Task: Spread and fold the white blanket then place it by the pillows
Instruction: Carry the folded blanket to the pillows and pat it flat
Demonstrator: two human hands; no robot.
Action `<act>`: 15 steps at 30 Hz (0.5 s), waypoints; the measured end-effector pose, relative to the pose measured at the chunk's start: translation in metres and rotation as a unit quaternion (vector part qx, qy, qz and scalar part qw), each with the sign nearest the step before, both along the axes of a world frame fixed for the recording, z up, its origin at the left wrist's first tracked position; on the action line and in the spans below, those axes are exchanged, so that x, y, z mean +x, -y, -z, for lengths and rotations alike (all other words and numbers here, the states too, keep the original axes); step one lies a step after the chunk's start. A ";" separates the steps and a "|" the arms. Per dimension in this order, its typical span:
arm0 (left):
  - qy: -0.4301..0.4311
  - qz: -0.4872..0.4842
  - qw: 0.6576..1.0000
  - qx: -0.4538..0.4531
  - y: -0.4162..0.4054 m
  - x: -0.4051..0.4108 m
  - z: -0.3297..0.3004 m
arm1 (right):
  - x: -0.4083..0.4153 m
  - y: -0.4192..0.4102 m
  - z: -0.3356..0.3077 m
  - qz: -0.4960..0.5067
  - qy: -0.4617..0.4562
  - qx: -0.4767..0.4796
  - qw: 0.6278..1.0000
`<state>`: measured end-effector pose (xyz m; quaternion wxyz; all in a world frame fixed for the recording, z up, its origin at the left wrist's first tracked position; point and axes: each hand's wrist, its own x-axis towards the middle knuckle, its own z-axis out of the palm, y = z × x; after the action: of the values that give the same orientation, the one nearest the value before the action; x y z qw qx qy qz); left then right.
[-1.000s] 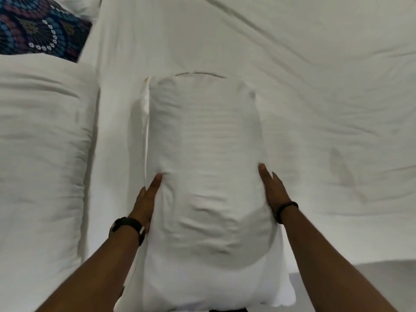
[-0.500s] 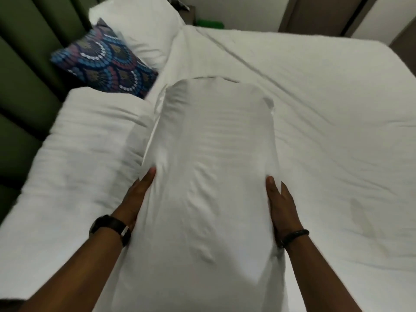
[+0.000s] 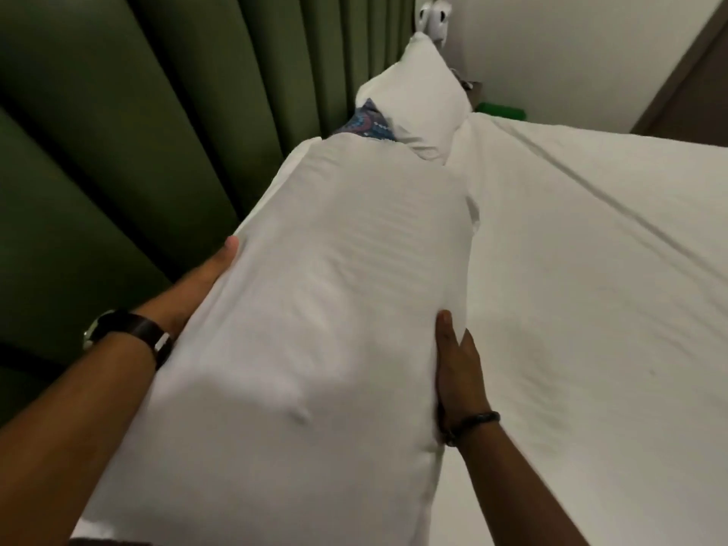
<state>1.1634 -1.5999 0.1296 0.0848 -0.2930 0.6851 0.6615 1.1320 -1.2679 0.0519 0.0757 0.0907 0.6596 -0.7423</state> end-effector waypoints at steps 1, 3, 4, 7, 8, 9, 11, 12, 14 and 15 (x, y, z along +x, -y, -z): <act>0.010 -0.011 1.000 -0.018 0.018 0.001 0.005 | -0.002 0.021 0.010 -0.010 0.010 0.001 1.000; 0.032 -0.029 0.994 -0.099 0.043 0.001 0.021 | -0.003 0.055 0.031 -0.026 0.052 0.000 0.998; 0.040 -0.021 0.988 -0.145 0.051 0.001 0.031 | -0.002 0.068 0.043 -0.030 0.081 0.002 0.996; 0.027 0.011 0.977 -0.211 0.052 0.005 0.064 | 0.004 0.083 0.069 -0.019 0.132 0.040 0.990; 0.011 0.007 0.974 -0.227 0.050 0.005 0.073 | 0.005 0.081 0.070 -0.019 0.125 0.053 0.991; -0.002 0.000 0.968 -0.250 0.049 0.004 0.078 | 0.004 0.080 0.069 -0.020 0.119 0.067 0.990; -0.002 0.000 0.945 -0.327 0.050 0.000 0.082 | -0.002 0.079 0.060 -0.013 0.111 0.114 0.987; -0.002 -0.001 0.928 -0.374 0.049 0.000 0.081 | -0.006 0.079 0.054 -0.006 0.084 0.158 0.984; -0.048 -0.009 0.883 -0.466 0.039 0.003 0.071 | -0.014 0.085 0.036 -0.001 -0.030 0.253 0.967; -0.099 0.004 0.857 -0.506 0.028 0.005 0.066 | -0.018 0.091 0.027 -0.010 -0.098 0.283 0.954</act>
<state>1.1681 -1.6279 0.0639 -0.1412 -0.2255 0.9312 0.2490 1.1142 -1.3592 0.0254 -0.0106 0.0285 0.8476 -0.5298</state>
